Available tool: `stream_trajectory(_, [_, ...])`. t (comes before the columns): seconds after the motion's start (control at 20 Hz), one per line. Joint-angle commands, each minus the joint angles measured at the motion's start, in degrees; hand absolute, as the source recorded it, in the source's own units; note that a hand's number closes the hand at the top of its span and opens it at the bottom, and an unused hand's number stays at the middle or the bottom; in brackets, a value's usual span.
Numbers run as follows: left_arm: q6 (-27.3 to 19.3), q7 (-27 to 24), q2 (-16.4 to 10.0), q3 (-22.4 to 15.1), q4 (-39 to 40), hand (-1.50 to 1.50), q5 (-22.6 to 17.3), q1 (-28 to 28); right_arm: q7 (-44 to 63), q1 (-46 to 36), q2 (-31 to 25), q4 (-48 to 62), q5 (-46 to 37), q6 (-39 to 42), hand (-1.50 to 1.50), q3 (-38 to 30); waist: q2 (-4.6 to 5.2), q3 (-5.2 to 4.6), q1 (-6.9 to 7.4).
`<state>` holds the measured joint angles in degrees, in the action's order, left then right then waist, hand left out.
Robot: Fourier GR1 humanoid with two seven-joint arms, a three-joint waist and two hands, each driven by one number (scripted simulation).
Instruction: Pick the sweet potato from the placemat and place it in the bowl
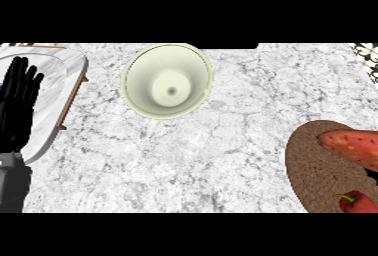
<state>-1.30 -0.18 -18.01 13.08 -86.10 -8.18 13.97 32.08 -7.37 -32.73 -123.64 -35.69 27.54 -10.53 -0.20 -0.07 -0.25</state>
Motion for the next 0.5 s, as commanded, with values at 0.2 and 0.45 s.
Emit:
stream_trajectory(0.2, [1.2,-2.2,1.6,-0.6,1.0,0.0,-0.3,-1.6,14.3,-18.4,7.8,-4.4,13.1,3.1,1.5,1.0,0.07,-0.07,0.9])
stream_trajectory(0.45, [0.5,0.1,0.8,-0.6,-0.7,0.0,0.1,0.0,26.9,-33.8,14.5,2.4,9.8,1.1,1.5,12.5,0.14,-0.05,1.46])
